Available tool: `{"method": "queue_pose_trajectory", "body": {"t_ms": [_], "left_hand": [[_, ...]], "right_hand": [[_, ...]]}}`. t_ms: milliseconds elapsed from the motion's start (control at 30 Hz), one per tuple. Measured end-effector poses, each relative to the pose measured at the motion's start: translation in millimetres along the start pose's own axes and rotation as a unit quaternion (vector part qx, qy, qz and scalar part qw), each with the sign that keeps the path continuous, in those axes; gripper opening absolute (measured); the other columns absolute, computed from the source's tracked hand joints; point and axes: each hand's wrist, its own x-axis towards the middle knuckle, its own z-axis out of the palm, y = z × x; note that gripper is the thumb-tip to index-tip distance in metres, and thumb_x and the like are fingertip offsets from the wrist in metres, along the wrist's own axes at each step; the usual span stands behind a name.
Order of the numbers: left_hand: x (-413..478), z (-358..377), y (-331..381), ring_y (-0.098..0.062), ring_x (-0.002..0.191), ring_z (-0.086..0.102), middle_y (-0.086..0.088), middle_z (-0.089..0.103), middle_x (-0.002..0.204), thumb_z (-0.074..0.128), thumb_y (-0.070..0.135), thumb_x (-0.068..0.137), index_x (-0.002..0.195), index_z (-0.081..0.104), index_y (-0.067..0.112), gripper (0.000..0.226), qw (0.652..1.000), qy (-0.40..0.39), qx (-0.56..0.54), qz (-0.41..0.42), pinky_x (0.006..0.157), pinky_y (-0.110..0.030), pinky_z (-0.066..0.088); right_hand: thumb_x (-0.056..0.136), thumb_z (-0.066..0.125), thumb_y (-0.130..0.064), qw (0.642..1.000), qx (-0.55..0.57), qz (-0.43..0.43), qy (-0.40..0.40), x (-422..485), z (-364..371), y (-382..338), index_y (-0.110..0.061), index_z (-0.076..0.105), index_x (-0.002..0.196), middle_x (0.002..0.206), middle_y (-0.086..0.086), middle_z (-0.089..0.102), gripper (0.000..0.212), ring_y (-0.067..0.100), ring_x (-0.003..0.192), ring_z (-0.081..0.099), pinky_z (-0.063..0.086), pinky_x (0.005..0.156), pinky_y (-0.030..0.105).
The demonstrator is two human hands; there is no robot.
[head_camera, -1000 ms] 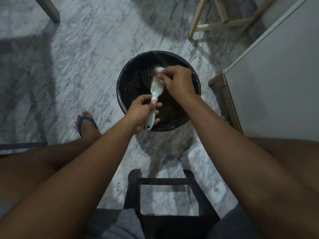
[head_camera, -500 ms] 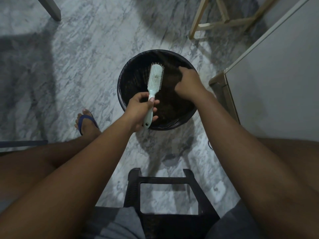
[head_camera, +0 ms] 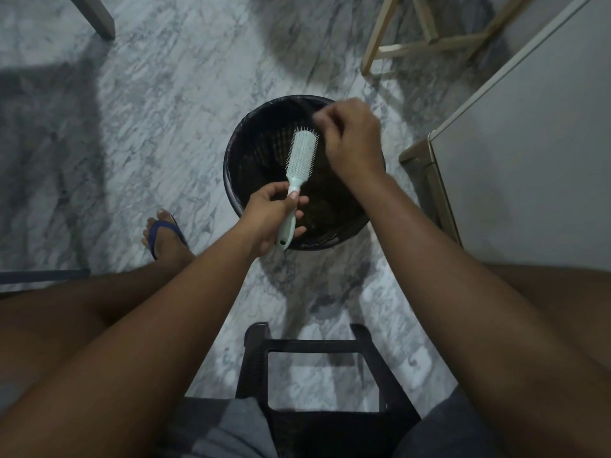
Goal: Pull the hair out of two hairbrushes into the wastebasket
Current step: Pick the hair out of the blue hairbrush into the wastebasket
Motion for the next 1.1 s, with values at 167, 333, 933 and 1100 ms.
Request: {"method": "queue_pose_trajectory", "body": {"t_ms": [167, 333, 933, 1100], "left_hand": [[-0.7, -3.0, 2.7, -0.014, 0.082, 0.064, -0.004, 0.074, 0.109, 0.061, 0.017, 0.099, 0.131, 0.057, 0.018, 0.033, 1.000, 0.000, -0.007, 0.008, 0.077, -0.042, 0.062], [-1.1, -0.9, 11.0, -0.013, 0.081, 0.064, -0.002, 0.075, 0.107, 0.060, 0.017, 0.099, 0.135, 0.056, 0.018, 0.036, 1.000, -0.007, -0.003, 0.016, 0.070, -0.038, 0.061], [-4.7, 2.1, 17.2, -0.013, 0.080, 0.065, -0.005, 0.074, 0.111, 0.058, 0.017, 0.101, 0.138, 0.053, 0.014, 0.038, 0.999, -0.028, -0.022, 0.021, 0.070, -0.037, 0.060], [-8.0, 2.3, 17.9, -0.015, 0.093, 0.066, -0.009, 0.070, 0.124, 0.053, 0.005, 0.101, 0.140, 0.053, 0.011, 0.040, 0.993, -0.080, -0.087, -0.005, 0.071, -0.034, 0.060]], "right_hand": [[0.102, 0.046, -0.021, 0.982, 0.041, -0.009, 0.183, 17.3, -24.7, -2.7, -0.002, 0.061, 0.081, 0.075, 0.008, 0.061, 0.033, 0.019, 0.069, 0.057, 0.042, 0.061, 0.028], [0.088, 0.060, -0.010, 0.959, -0.130, 0.138, -0.208, 2.9, -20.7, 23.0, -0.008, 0.044, 0.140, 0.135, 0.014, 0.055, 0.054, 0.028, 0.126, 0.053, 0.047, 0.101, 0.035], [0.096, 0.060, -0.034, 0.984, 0.000, 0.145, -0.104, -13.4, -0.7, 22.7, -0.014, 0.067, 0.124, 0.115, 0.004, 0.072, 0.035, 0.015, 0.105, 0.066, 0.048, 0.091, 0.020], [0.075, 0.083, -0.043, 0.979, 0.010, 0.070, -0.190, -7.9, 3.3, 7.1, -0.024, 0.073, 0.112, 0.108, -0.003, 0.063, 0.043, 0.002, 0.082, 0.062, 0.052, 0.077, 0.011]]}}
